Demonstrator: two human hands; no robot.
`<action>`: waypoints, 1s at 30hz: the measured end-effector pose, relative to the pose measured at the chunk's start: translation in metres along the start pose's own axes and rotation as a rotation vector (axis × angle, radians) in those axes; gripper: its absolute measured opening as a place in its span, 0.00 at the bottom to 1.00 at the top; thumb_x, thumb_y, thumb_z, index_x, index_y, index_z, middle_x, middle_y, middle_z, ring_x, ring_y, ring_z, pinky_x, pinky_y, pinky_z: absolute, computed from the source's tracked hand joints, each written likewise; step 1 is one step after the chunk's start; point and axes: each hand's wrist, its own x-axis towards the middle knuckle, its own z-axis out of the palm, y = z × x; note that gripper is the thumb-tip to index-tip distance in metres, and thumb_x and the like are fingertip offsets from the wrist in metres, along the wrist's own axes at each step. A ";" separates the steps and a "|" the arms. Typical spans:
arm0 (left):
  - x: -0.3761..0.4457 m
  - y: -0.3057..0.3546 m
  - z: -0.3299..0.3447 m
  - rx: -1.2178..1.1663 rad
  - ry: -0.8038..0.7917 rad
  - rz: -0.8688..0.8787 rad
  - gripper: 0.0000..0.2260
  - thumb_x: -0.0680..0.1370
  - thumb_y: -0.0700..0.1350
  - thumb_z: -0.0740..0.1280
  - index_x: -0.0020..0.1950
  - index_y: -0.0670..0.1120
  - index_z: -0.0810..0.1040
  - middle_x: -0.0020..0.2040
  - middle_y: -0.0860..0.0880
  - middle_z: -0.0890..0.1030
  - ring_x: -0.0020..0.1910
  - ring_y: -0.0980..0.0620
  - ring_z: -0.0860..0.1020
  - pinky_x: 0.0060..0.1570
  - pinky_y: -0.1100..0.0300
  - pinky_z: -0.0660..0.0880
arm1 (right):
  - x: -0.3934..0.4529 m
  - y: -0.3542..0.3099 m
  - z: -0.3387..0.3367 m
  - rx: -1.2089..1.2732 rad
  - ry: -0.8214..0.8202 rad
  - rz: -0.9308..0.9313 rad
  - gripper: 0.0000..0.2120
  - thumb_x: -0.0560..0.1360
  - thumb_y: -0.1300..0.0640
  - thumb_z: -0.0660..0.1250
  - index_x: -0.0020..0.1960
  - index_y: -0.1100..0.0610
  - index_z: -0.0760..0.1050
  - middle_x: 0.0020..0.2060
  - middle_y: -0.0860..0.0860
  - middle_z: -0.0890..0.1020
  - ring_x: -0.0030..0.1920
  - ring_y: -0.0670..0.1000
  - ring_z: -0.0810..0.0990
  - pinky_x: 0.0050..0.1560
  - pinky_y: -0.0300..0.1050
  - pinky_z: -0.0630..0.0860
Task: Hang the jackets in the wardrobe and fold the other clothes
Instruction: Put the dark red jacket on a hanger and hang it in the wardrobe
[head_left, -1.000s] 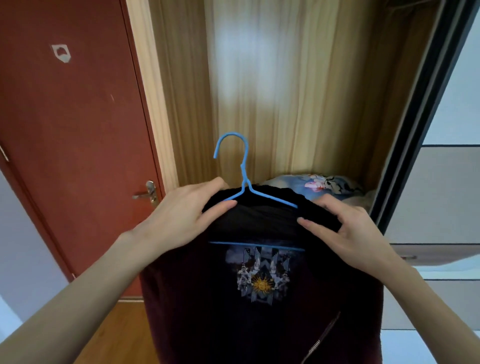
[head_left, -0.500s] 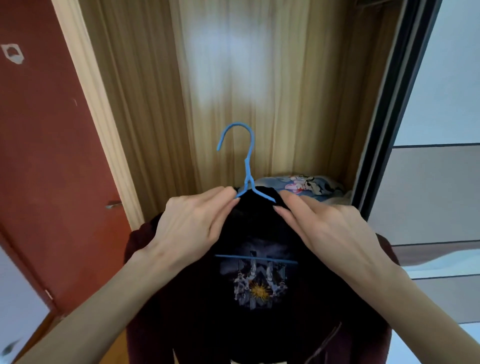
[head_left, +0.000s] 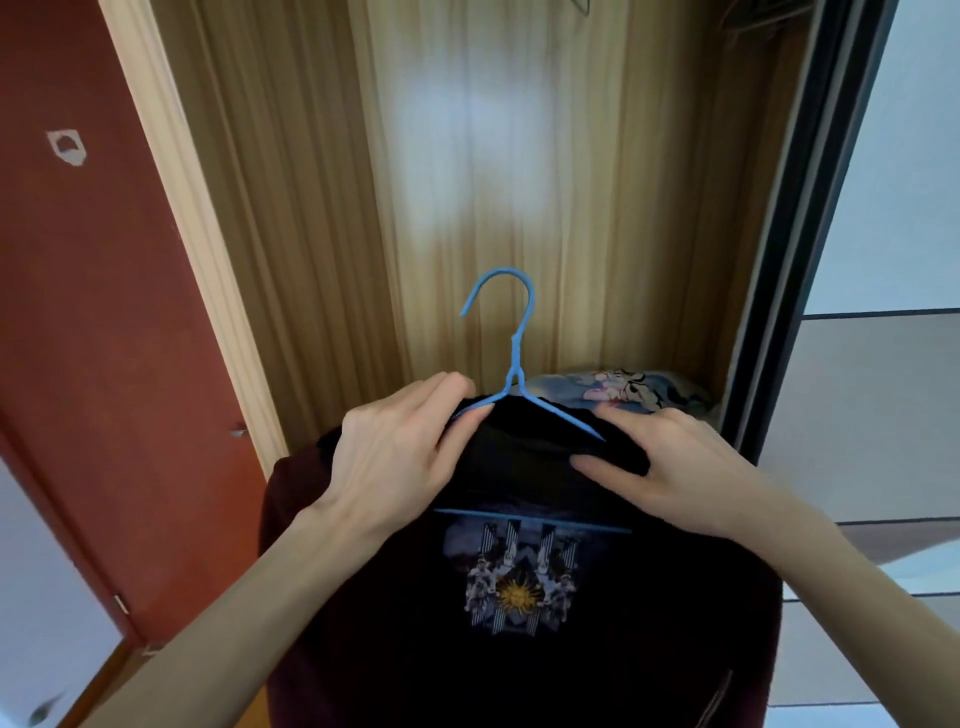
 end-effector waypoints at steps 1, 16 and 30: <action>0.003 -0.001 0.002 0.000 0.001 0.006 0.11 0.85 0.52 0.64 0.49 0.46 0.78 0.38 0.54 0.79 0.34 0.54 0.79 0.26 0.53 0.72 | 0.000 0.003 0.005 0.006 0.066 -0.026 0.32 0.76 0.28 0.58 0.68 0.49 0.78 0.34 0.41 0.80 0.32 0.43 0.76 0.39 0.49 0.77; 0.038 -0.048 0.038 0.149 0.004 -0.181 0.32 0.81 0.70 0.54 0.35 0.45 0.74 0.23 0.52 0.71 0.23 0.48 0.74 0.23 0.56 0.68 | 0.039 0.034 -0.016 0.212 0.304 0.081 0.19 0.74 0.27 0.63 0.50 0.41 0.79 0.32 0.44 0.84 0.32 0.46 0.82 0.36 0.50 0.80; 0.150 -0.078 0.037 0.436 -0.019 0.027 0.23 0.83 0.63 0.53 0.36 0.48 0.62 0.23 0.48 0.71 0.21 0.39 0.73 0.21 0.57 0.69 | 0.105 0.046 -0.085 -0.197 0.372 -0.025 0.18 0.80 0.32 0.54 0.61 0.42 0.71 0.29 0.46 0.74 0.34 0.58 0.79 0.32 0.49 0.70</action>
